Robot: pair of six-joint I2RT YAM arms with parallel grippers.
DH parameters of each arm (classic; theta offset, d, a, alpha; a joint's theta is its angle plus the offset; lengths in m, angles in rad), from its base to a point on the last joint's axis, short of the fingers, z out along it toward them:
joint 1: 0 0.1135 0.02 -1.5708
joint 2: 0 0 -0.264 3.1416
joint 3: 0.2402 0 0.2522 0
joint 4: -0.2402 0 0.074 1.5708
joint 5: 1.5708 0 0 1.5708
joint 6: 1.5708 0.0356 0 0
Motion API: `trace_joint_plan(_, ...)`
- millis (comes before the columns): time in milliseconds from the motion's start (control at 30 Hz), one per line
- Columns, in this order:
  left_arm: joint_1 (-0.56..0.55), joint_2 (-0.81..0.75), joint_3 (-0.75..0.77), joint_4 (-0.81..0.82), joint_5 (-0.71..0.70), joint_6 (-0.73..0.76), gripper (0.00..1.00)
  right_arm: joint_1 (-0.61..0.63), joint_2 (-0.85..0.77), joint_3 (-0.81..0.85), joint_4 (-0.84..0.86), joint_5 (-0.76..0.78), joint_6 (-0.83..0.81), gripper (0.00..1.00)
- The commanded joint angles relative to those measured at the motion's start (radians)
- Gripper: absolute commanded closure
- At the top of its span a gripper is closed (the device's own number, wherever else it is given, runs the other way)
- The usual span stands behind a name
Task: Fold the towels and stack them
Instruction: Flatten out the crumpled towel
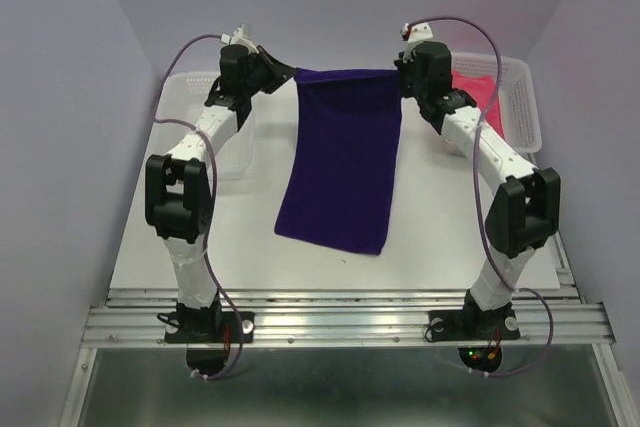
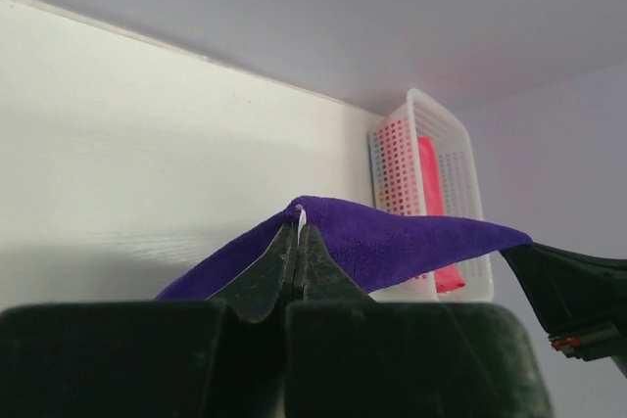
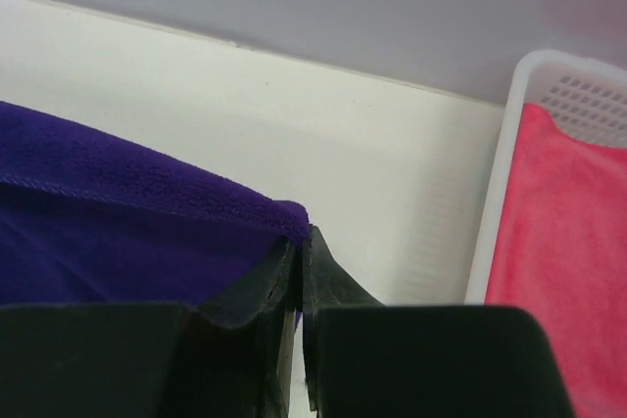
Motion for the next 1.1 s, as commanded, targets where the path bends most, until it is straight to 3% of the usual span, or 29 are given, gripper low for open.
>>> trace_joint_plan(0, 0.008, 0.089, 0.205, -0.011, 0.001, 0.034, 1.0, -0.055, 0.092, 0.125, 0.071, -0.105, -0.019, 0.99)
trace_joint_plan(200, 0.01, 0.284, 0.417, -0.075, 0.007, 0.039, 1.0, -0.09, 0.233, 0.219, 0.07, -0.151, -0.057, 0.99)
trace_joint_plan(500, 0.01, 0.435, 0.559, -0.118, 0.004, 0.057, 1.0, -0.102, 0.31, 0.303, -0.014, -0.188, -0.065, 0.99)
trace_joint_plan(700, 0.008, 0.43, 0.538, -0.117, 0.029, 0.066, 1.0, -0.102, 0.247, 0.349, -0.209, -0.208, -0.018, 0.99)
trace_joint_plan(867, 0.01, 0.383, 0.462, -0.109, 0.108, 0.065, 1.0, -0.102, 0.14, 0.2, -0.232, -0.277, 0.028, 0.99)
trace_joint_plan(1067, 0.008, 0.23, 0.224, -0.122, 0.095, 0.094, 1.0, -0.073, 0.009, 0.012, -0.202, -0.332, 0.058, 0.99)
